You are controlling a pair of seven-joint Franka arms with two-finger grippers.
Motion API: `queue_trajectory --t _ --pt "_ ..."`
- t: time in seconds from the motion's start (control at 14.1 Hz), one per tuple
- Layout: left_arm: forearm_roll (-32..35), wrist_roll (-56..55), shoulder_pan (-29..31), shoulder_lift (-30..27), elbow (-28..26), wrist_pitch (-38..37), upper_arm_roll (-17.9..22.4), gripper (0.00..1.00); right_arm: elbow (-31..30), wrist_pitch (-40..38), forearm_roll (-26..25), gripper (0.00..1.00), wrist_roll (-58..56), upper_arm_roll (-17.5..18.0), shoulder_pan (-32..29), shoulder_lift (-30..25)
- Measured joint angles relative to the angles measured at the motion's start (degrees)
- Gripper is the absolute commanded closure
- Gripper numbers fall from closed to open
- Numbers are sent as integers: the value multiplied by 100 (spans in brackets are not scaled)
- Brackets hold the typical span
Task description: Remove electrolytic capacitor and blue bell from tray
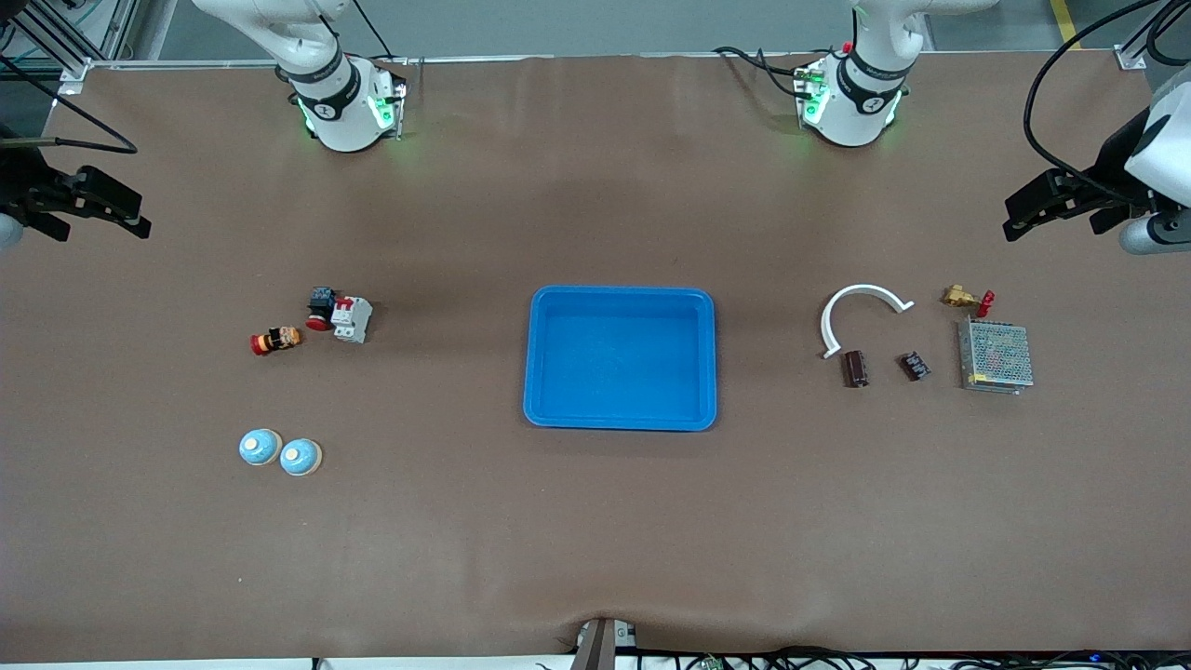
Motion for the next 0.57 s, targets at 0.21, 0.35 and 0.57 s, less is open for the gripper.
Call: queue_trajectory --t 0.21,0.35,0.57 --pt "0 0 0 0 0 -2 0 0 12 2 0 0 0 0 0 1" --pt "0 0 0 0 0 -3 0 0 59 3 0 0 0 0 0 0" --pt "0 0 4 0 0 -4 0 0 118 3 0 0 0 -1 -3 0"
